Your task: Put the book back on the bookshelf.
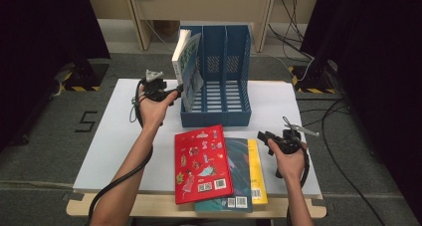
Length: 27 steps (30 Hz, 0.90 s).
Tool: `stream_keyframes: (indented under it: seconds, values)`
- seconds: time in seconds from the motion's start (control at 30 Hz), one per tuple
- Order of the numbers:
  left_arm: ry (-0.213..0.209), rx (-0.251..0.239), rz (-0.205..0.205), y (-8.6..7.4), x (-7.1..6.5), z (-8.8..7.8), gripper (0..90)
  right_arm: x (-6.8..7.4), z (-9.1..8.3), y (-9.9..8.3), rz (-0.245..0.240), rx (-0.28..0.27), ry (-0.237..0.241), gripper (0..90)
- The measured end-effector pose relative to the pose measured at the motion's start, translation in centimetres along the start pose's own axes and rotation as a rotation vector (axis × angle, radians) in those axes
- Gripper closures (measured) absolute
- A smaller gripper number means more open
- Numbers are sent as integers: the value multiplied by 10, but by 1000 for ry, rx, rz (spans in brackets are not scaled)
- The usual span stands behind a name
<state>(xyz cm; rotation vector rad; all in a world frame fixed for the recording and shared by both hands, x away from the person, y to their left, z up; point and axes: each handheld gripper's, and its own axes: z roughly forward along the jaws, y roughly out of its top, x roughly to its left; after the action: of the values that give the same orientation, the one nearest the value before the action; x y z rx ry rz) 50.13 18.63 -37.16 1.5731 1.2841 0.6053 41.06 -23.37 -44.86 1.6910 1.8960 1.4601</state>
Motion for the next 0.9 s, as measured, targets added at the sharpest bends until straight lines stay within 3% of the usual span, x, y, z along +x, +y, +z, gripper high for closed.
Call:
stream_keyframes:
  seconds: [0.2, 0.23, 0.3, 0.37, 0.57, 0.9]
  values:
    - [-25, 42, -17, -39, 15, -20, 319, 12, 4, 4, -20, 15, 15, 603]
    - [-25, 42, -17, -39, 15, -20, 326, 14, 5, 5, -26, 15, 21, 604]
    - [-40, 95, 0, -62, 16, -30, 331, 17, 7, 5, -30, 28, 24, 604]
    - [-52, 131, -9, -75, 16, -34, 335, 23, 12, 6, -33, 44, 35, 604]
    - [-94, 197, -9, -112, 9, -43, 344, 37, 27, 5, -52, 83, 61, 603]
    - [-158, 257, 33, -141, -14, -49, 399, 62, 57, 8, -85, 152, 108, 603]
